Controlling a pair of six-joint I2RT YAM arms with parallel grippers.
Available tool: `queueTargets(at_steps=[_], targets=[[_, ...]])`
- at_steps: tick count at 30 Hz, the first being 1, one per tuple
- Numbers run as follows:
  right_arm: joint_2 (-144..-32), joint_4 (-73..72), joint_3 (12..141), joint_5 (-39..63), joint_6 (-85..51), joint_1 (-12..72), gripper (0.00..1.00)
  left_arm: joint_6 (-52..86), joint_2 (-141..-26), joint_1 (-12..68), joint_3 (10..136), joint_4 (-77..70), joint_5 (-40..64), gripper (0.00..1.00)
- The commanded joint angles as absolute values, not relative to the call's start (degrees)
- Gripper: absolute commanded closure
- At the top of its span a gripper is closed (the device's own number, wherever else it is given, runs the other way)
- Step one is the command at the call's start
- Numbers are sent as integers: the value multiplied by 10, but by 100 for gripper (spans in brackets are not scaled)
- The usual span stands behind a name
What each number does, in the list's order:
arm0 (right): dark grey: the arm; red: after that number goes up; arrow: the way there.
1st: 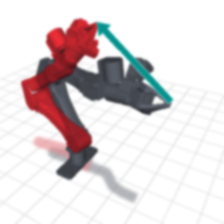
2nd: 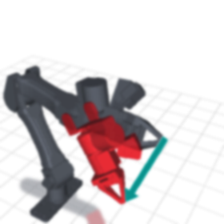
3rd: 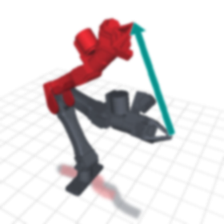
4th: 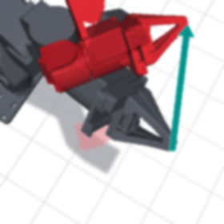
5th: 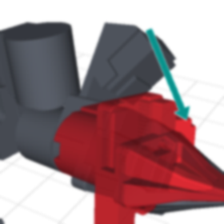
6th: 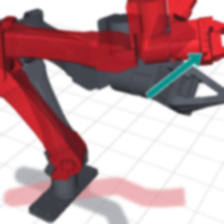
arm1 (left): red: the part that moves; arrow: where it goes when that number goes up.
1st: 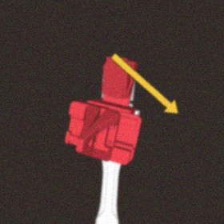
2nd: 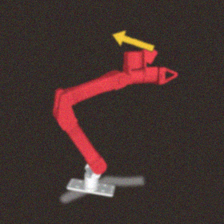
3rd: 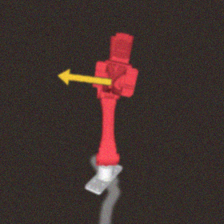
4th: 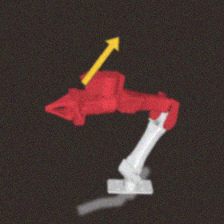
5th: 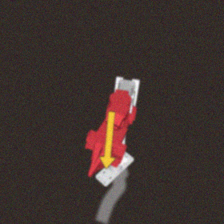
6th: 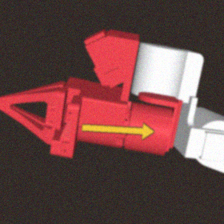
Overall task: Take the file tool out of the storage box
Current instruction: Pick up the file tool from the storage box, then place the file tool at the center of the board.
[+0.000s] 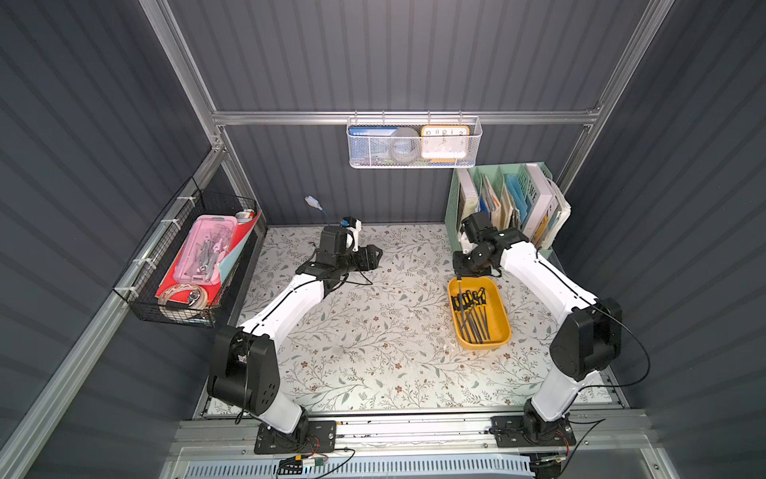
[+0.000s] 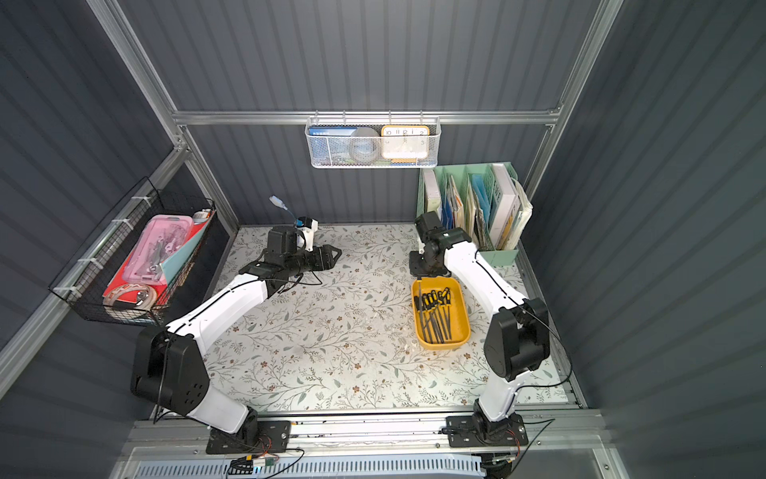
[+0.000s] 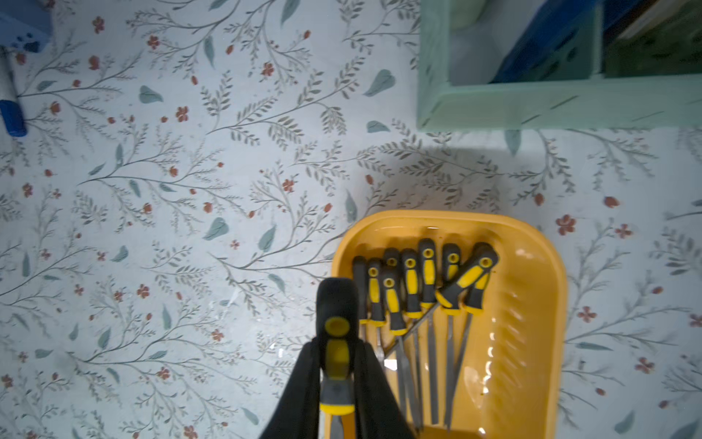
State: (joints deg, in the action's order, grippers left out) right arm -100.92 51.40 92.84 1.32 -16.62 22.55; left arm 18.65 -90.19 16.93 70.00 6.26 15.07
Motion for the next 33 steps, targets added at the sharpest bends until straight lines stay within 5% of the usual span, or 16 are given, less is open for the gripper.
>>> queueTargets(at_steps=[1, 17, 33], targets=[[-1037, 520, 935, 4, -247, 268, 100, 176, -885, 168, 702, 75, 147, 29], [-1172, 497, 935, -37, -316, 316, 100, 174, -876, 169, 687, 80, 138, 29], [-1219, 497, 929, -43, -313, 323, 86, 169, -883, 168, 690, 83, 138, 28]])
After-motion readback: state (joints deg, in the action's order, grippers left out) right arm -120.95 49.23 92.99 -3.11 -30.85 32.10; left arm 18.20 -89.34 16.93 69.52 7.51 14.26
